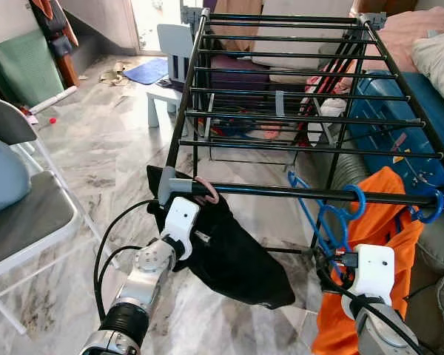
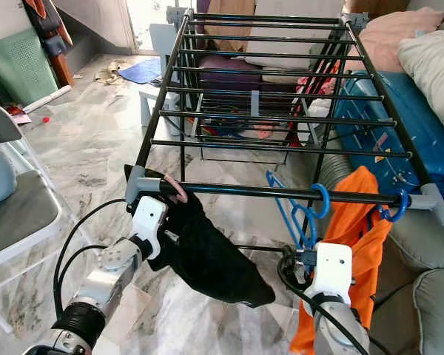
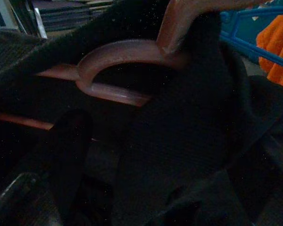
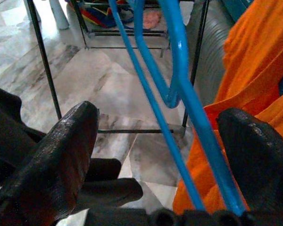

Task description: Hang hanger

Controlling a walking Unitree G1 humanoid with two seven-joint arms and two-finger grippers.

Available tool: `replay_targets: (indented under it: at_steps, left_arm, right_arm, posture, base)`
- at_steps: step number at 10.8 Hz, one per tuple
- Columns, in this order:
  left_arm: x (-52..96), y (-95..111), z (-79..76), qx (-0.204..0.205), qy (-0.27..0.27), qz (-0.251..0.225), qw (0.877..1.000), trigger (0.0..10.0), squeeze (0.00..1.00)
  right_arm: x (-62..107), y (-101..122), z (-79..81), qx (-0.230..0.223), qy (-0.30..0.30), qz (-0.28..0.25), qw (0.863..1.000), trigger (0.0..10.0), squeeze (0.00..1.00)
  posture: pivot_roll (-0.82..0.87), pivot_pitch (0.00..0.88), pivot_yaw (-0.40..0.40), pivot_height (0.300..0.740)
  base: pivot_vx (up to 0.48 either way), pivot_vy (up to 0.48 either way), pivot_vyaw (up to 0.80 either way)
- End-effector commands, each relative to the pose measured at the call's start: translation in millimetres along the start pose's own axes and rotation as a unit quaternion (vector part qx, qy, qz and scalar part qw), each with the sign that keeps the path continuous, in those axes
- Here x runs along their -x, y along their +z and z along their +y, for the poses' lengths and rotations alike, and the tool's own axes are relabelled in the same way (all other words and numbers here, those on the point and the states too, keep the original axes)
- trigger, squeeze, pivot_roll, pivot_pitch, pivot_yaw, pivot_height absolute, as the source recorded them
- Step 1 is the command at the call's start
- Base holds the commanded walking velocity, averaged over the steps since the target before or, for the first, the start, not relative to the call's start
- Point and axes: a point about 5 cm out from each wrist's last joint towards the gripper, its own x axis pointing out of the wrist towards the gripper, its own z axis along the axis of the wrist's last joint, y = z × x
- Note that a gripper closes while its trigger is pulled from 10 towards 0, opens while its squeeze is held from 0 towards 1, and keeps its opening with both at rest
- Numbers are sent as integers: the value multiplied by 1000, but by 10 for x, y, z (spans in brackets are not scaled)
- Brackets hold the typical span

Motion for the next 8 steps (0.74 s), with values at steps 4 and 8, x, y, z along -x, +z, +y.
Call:
replay_targets:
  at_steps: [4,8]
  left_arm:
    - [-25,101,-17,-12,-3,-15,1000,10000,0]
    - [-30,101,-32,-14,-2,-13,1000,10000,0]
  right_arm:
    - [25,154,25,-4,2,-43,999,10000,1000]
    - [6,192,55,2,8,-51,999,10000,1000]
  posture:
    - [-20,0,-20,740]
    - [-19,0,-22,740]
  base:
    - [-301,0,0]
    - [-331,0,0]
